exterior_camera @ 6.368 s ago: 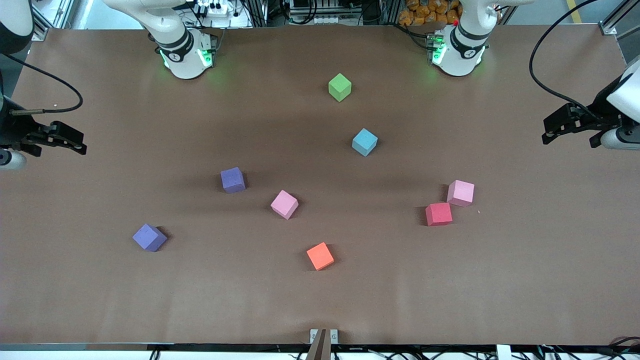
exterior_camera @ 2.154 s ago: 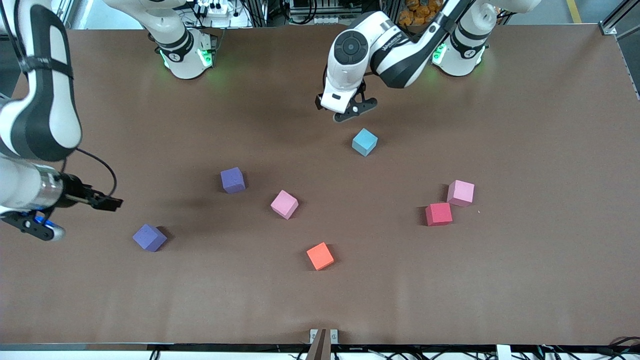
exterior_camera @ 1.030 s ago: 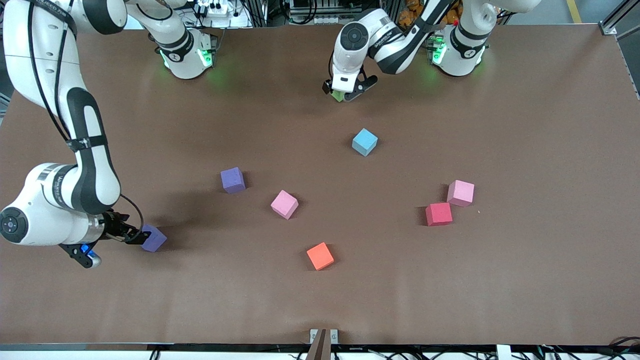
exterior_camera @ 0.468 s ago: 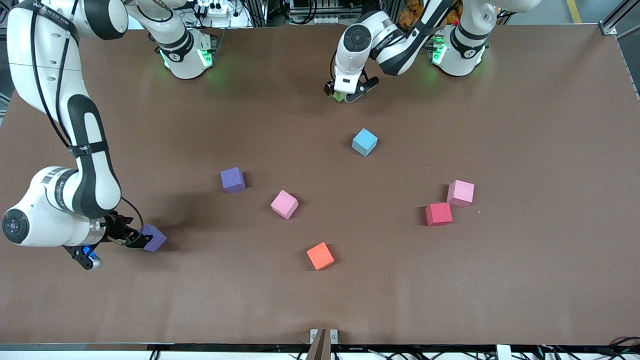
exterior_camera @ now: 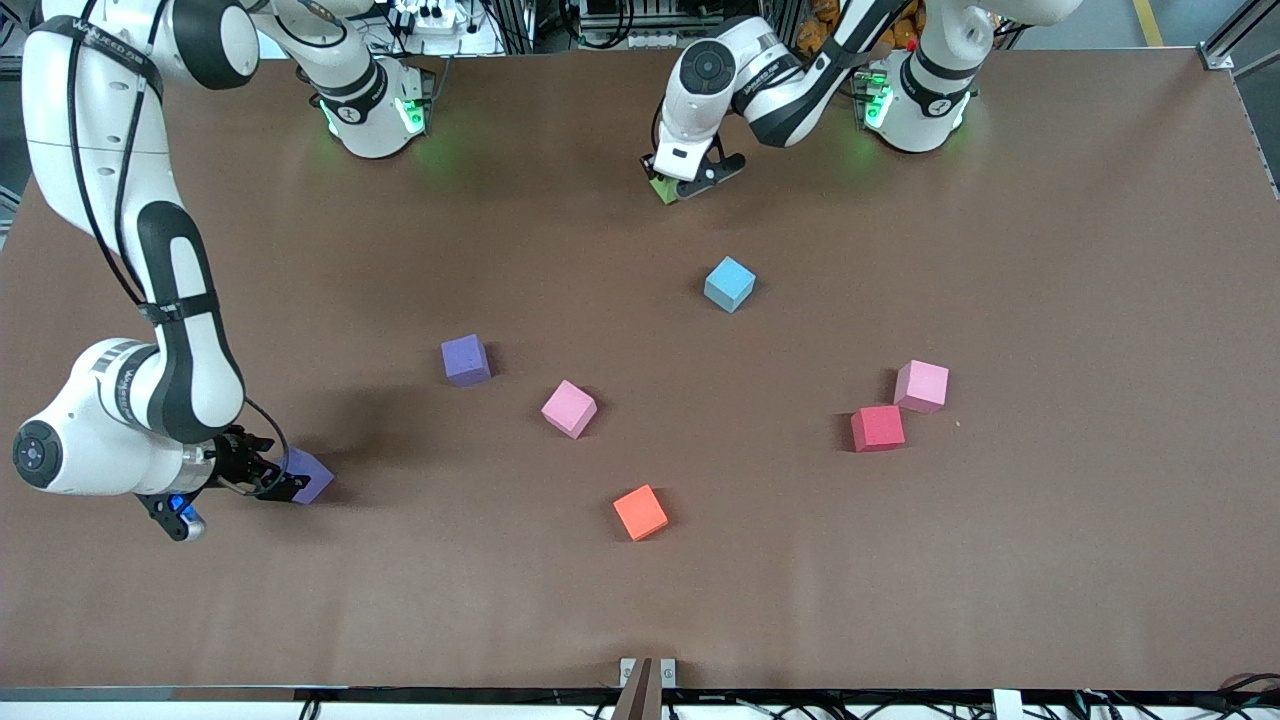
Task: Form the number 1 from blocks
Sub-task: 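Place the green cube with the left gripper while the right gripper grasps blue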
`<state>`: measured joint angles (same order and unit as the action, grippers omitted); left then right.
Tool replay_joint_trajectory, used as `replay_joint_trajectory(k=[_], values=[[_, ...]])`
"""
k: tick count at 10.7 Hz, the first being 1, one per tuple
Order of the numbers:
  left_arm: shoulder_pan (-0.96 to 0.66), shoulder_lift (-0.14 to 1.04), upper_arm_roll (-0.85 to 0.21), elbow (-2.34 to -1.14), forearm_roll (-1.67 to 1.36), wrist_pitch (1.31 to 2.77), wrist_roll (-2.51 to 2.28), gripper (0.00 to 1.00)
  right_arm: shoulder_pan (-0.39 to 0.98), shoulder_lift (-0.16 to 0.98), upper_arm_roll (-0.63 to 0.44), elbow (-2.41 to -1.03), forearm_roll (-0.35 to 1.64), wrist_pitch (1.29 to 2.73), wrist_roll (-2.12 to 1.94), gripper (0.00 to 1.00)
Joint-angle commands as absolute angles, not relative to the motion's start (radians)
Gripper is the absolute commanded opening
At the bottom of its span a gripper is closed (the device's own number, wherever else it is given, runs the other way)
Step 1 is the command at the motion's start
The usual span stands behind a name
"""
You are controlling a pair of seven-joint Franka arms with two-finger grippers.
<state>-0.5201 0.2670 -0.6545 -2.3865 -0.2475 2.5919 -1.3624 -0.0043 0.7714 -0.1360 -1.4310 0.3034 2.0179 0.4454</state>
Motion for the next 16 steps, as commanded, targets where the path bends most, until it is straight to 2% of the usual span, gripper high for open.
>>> replay_joint_trajectory(k=[1, 4, 8, 9, 10, 11, 12, 13, 16], values=[[-0.508, 0.252, -0.658, -2.350, -0.162, 2.591, -1.203, 0.00, 0.000, 0.795, -0.152, -1.407, 0.347, 2.035, 0.423, 1.00], [-0.509, 0.265, -0.617, -2.333, -0.100, 2.588, -0.995, 0.00, 0.008, 0.805, -0.152, -1.407, 0.351, 2.055, 0.423, 1.00], [-0.517, 0.310, -0.600, -2.329, -0.103, 2.586, -1.003, 0.00, 0.018, 0.818, -0.158, -1.402, 0.362, 2.059, 0.422, 1.00], [-0.520, 0.333, -0.594, -2.310, -0.104, 2.583, -1.015, 0.06, 0.018, 0.819, -0.158, -1.402, 0.362, 2.060, 0.414, 1.00], [-0.519, 0.356, -0.583, -2.286, -0.104, 2.570, -1.017, 0.20, 0.018, 0.824, -0.160, -1.402, 0.362, 2.074, 0.402, 1.00], [-0.523, 0.368, -0.556, -2.255, -0.101, 2.533, -1.011, 0.48, 0.018, 0.828, -0.161, -1.402, 0.362, 2.080, 0.382, 1.00], [-0.528, 0.371, -0.554, -2.237, -0.101, 2.505, -1.012, 0.99, 0.018, 0.830, -0.169, -1.402, 0.362, 2.080, 0.367, 0.99], [-0.531, 0.370, -0.554, -2.223, -0.101, 2.497, -1.014, 1.00, 0.018, 0.836, -0.170, -1.402, 0.362, 2.080, 0.359, 0.98], [-0.541, 0.370, -0.554, -2.206, -0.097, 2.497, -1.003, 1.00, 0.026, 0.836, -0.172, -1.402, 0.362, 2.080, 0.359, 0.83]])
